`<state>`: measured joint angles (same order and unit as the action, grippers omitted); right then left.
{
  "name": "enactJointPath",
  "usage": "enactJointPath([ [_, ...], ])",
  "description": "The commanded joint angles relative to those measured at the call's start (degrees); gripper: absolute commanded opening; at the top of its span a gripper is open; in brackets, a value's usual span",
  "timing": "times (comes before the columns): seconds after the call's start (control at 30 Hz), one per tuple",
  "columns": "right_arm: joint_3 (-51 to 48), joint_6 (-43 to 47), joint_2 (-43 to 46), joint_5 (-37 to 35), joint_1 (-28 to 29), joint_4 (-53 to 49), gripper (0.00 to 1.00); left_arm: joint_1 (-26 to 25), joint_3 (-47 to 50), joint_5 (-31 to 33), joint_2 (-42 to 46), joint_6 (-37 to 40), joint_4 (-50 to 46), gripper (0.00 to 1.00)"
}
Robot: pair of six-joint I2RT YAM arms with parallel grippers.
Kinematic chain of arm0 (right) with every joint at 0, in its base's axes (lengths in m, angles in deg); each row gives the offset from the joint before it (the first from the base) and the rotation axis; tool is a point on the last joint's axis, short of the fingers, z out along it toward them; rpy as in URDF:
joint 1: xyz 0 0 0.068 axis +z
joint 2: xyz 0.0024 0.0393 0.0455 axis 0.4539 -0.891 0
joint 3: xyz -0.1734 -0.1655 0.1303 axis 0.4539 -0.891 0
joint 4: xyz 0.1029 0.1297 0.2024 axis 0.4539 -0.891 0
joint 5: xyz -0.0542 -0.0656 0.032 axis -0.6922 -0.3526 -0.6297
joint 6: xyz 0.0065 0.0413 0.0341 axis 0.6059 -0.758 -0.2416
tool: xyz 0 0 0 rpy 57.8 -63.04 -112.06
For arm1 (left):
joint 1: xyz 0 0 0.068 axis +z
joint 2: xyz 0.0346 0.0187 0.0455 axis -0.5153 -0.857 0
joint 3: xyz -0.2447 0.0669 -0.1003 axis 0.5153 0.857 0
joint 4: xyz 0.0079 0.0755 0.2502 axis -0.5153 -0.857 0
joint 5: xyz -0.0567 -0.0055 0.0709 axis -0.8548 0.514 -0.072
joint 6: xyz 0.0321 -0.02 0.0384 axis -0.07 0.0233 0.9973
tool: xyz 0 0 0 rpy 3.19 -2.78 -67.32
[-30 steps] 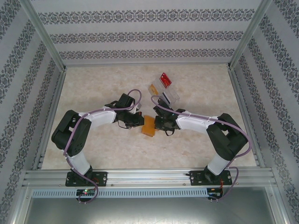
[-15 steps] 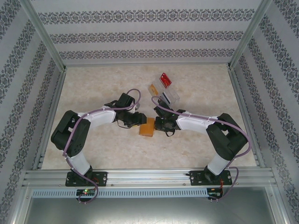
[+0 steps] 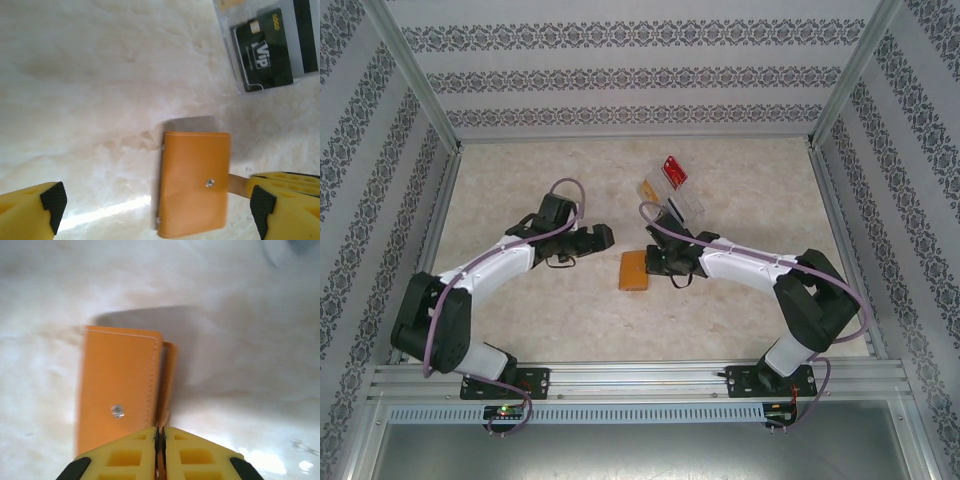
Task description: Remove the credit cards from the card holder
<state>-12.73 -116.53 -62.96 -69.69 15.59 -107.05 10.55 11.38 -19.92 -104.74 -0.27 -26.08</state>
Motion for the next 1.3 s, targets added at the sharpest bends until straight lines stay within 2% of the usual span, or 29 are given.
enactJointPath([
  [0.0,5.4,2.5,1.9,0.9,2.0,0.1,0.11,1.0,3.4,4.4,4.8,-1.2,-0.8,0.97],
  [0.2,11.6,1.9,-1.1,2.2,4.0,0.1,0.11,1.8,7.6,8.5,12.2,-2.2,-2.7,0.99],
  [0.37,14.7,0.9,-3.7,2.3,4.5,-0.6,0.1,2.8,10.2,7.7,15.7,-1.8,-2.2,0.99],
  [0.53,12.4,-1.5,-2.7,-1.4,4.1,-3.3,0.1,2.9,10.2,4.5,14.5,-1.7,0.1,1.0],
  [0.7,6.2,-3.4,1.2,-2.8,2.0,-3.7,0.11,2.9,8.1,-3.1,10.0,-0.7,2.4,0.99],
  [0.8,3.0,-3.8,2.5,-2.6,0.2,-4.1,0.11,2.8,6.8,-8.1,6.9,-0.4,4.2,0.93],
  [0.93,-0.5,-2.7,3.3,-2.6,-2.3,-3.9,0.12,2.7,5.7,-13.5,3.7,-0.1,7.1,0.79],
  [1.27,-2.0,2.1,0.7,-0.5,-6.5,-3.2,0.12,-1.2,3.3,-14.3,-2.5,-2.6,12.6,0.47],
])
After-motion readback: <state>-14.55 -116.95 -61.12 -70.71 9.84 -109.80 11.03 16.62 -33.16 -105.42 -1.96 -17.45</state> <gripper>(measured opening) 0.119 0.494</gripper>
